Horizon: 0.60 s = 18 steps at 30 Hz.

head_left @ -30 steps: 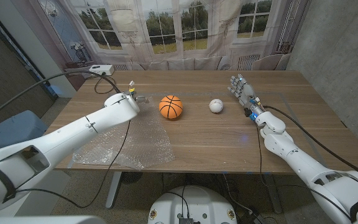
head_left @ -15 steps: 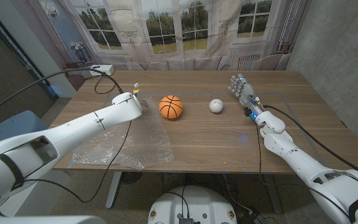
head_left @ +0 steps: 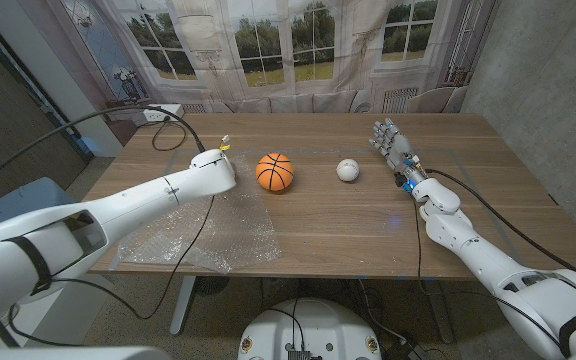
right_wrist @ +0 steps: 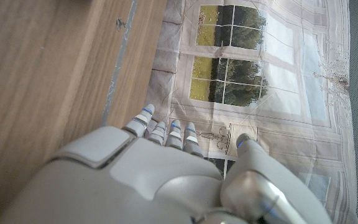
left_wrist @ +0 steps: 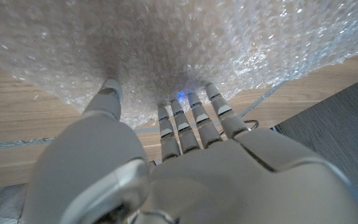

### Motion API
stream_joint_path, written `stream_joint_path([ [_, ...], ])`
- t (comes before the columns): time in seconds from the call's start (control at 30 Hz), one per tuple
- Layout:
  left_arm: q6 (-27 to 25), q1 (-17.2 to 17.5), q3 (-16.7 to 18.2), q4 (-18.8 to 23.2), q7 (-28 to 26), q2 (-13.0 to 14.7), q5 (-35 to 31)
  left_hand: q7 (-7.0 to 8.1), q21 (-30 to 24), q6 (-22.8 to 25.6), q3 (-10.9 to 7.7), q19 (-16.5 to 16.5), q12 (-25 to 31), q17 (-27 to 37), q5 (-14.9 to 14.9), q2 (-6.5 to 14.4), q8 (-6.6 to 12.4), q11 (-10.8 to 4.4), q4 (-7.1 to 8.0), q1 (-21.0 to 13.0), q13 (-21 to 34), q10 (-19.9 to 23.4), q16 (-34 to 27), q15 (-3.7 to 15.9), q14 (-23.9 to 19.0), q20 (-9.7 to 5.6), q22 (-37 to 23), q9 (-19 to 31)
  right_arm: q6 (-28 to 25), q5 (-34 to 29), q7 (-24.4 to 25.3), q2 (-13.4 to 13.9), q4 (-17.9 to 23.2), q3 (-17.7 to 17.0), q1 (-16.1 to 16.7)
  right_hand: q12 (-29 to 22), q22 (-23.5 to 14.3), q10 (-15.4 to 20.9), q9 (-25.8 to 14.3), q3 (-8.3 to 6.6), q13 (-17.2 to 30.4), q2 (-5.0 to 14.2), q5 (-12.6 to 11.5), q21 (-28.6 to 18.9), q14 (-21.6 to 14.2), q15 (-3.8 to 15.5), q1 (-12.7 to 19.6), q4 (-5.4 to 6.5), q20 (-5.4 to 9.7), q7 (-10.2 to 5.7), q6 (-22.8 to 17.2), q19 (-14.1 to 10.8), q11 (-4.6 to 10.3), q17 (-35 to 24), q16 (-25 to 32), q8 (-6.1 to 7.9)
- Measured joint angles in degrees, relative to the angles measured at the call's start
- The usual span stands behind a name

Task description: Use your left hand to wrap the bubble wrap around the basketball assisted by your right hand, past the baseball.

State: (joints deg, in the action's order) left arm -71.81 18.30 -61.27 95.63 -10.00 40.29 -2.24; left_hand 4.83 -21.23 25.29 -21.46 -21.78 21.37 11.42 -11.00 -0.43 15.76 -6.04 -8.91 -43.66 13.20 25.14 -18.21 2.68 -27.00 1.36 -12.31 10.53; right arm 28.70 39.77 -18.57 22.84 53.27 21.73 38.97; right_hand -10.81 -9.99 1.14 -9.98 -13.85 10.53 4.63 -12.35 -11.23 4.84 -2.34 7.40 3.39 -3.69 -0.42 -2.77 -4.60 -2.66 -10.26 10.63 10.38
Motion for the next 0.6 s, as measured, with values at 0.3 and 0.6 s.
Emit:
stream_joint_path([
  [0.3, 0.1, 0.9, -0.6, -2.1, -2.7, -1.8, -2.3, -1.36, -7.1, 20.5, -0.41, -8.0, 5.6, 6.3, 0.4, 5.4, 4.95, -1.78, -1.23, -11.7, 1.7, 18.8, -11.7, 1.63, -17.6, -1.70, -2.0, 0.3, 0.3, 0.0, -0.8, -0.3, -2.1, 0.0, -1.2, 0.0, 0.0, 0.0, 0.0, 0.00, 0.0, 0.00, 0.0, 0.0, 0.0, 0.00, 0.0, 0.00, 0.00, -0.31, 0.3, 0.0, 0.00, 0.0, 0.0, 0.00],
  [0.6, 0.4, 4.1, 0.9, -3.7, -9.0, -4.2, -5.7, -4.65, -16.4, 30.2, -0.22, -10.1, 12.6, 18.5, 0.2, 7.0, 8.75, -1.11, -1.37, -25.8, 5.7, 27.8, -22.5, 4.60, -25.8, -0.96, -6.9, 2.3, 0.9, -0.1, -2.1, -0.8, -4.8, -0.1, -2.7, 0.0, 0.0, 0.0, 0.0, 0.00, 0.0, 0.00, 0.0, 0.0, 0.0, 0.00, 0.0, 0.00, 0.00, -0.31, 0.3, 0.0, 0.00, 0.0, 0.0, 0.00],
])
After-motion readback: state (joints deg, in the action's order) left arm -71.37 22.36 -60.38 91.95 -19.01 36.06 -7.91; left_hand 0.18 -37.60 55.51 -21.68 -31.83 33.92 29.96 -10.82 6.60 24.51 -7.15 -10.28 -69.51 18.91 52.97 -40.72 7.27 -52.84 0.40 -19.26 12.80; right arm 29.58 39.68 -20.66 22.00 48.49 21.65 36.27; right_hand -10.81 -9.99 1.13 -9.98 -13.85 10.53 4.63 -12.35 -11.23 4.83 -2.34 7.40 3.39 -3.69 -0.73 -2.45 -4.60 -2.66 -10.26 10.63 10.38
